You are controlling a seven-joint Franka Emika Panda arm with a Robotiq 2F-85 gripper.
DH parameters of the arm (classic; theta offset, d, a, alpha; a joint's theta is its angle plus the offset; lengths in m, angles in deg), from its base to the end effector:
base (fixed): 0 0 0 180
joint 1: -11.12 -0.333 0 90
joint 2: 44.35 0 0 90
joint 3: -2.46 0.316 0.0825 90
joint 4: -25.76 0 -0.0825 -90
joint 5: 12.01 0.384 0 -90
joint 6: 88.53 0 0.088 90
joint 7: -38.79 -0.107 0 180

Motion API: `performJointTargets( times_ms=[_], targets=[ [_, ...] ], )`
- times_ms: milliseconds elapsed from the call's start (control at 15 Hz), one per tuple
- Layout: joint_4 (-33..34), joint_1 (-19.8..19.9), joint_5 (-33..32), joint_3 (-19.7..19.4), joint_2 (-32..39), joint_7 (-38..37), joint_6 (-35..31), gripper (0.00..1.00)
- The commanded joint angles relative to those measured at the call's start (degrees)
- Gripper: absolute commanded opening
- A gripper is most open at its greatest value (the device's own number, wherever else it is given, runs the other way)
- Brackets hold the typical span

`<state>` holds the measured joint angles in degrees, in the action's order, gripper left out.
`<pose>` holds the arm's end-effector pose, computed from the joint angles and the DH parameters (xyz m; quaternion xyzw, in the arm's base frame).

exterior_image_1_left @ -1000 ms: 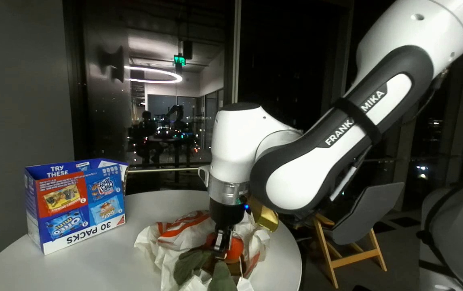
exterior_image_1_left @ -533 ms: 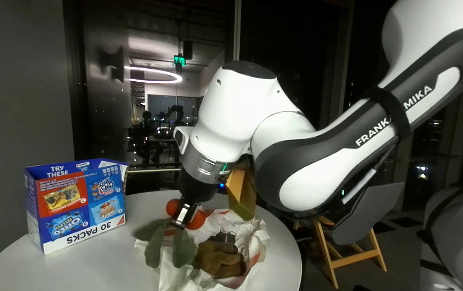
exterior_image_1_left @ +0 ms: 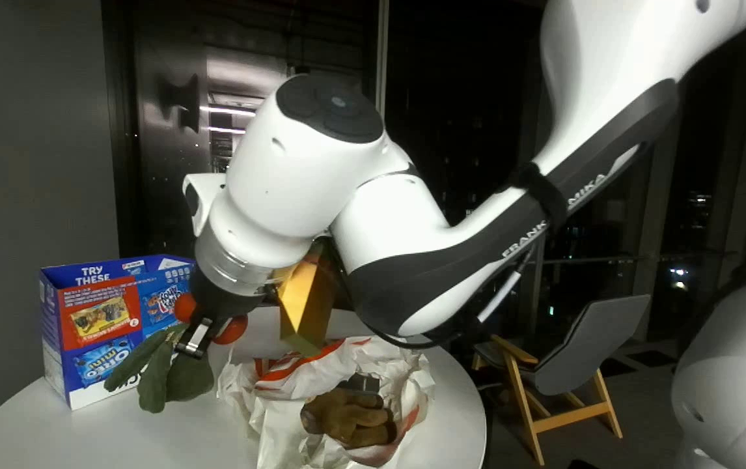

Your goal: Move the items from the plastic to the table

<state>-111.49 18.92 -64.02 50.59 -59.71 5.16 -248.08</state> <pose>0.3536 0.3611 0.4289 0.8126 0.4151 0.3805 0.1500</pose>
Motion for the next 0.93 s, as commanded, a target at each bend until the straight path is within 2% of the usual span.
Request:
performJointTargets(
  times_ms=[0, 67, 133, 200, 267, 400, 467, 667, 733, 867],
  targets=[
    [10.8, 9.8, -13.4, 10.1, 11.3, -8.9, 10.4, 0.05],
    [12.6, 10.9, -15.5, 11.8, 15.2, -9.5, 15.3, 0.04],
    [13.4, 11.7, -14.8, 13.1, 18.4, -7.7, 18.9, 0.03],
    [14.1, 11.6, -14.2, 13.7, 21.5, -6.2, 21.7, 0.29],
    [15.0, 10.4, -12.8, 13.1, 24.9, -4.5, 23.4, 0.31],
    [17.6, 8.2, -12.5, 11.6, 31.5, -2.1, 23.8, 0.43],
    [18.3, -1.1, -9.5, 1.7, 31.3, 0.2, 21.5, 0.51],
    [20.3, -7.2, 1.0, -5.3, 32.1, 8.6, 18.3, 0.73],
    [20.1, -9.4, 5.3, -7.7, 30.8, 9.9, 19.3, 0.79],
    [18.6, -14.0, 9.8, -13.6, 26.9, 6.9, 21.4, 0.94]
  ],
)
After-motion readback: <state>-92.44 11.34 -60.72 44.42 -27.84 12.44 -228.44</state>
